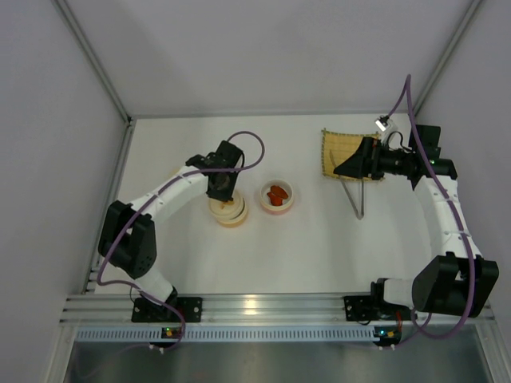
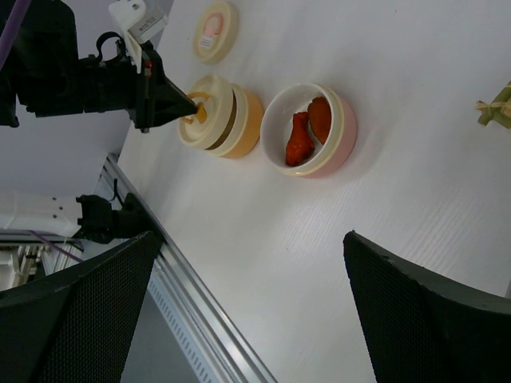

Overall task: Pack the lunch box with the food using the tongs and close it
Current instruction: Move the packing box to the center of the board, then close the box lid on the packing box.

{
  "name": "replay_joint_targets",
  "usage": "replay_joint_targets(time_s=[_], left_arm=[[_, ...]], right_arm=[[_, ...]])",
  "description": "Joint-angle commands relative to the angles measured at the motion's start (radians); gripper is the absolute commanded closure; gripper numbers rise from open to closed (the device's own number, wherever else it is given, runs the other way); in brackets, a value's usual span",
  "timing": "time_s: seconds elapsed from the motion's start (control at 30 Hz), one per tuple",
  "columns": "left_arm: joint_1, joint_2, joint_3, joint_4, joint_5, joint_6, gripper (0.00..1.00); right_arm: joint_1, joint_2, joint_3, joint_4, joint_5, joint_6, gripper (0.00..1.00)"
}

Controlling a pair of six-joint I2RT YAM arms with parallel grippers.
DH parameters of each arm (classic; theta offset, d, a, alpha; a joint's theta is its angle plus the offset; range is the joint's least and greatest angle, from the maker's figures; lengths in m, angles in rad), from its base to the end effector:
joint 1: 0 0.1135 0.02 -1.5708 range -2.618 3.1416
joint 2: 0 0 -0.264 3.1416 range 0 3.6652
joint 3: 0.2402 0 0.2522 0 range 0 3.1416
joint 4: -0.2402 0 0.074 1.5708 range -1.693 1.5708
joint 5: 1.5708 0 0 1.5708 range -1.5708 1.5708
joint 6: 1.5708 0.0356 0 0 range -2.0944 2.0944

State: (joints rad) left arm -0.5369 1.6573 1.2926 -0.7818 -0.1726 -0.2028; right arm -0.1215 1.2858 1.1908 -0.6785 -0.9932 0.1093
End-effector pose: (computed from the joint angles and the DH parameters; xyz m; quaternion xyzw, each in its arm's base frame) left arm 0.2935 -0.1676 0.2458 0.1441 0.9634 0.0027 0.2261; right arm 0.2639 -0.0022 0.3381 -0.0904 0.8262 0.4370 0.3440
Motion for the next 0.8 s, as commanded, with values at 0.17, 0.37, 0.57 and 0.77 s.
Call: replay_joint_targets(time_s=[0.17, 0.37, 0.57, 0.77], left_arm=[[-0.070, -0.045, 0.010, -0.046, -0.114, -0.081, 1.00], [-0.092, -0.025, 0.054, -0.077, -0.136, -0.133, 1.00], [-0.092, -0.005, 0.054, -0.062, -0.163, -0.179, 1.00], [-0.092, 0.005, 0.048, -0.050, -0.211, -0.214, 1.00]], right_arm=[[-0.007, -0.017, -0.003, 0.069, -0.018, 0.007, 0.01], [-0.007, -0.023, -0.010, 0.069, -0.013, 0.004, 0.01], [-0.007, -0.023, -0.011, 0.074, -0.015, 0.004, 0.01], [-0.007, -0.023, -0.014, 0.076, -0.013, 0.003, 0.01]])
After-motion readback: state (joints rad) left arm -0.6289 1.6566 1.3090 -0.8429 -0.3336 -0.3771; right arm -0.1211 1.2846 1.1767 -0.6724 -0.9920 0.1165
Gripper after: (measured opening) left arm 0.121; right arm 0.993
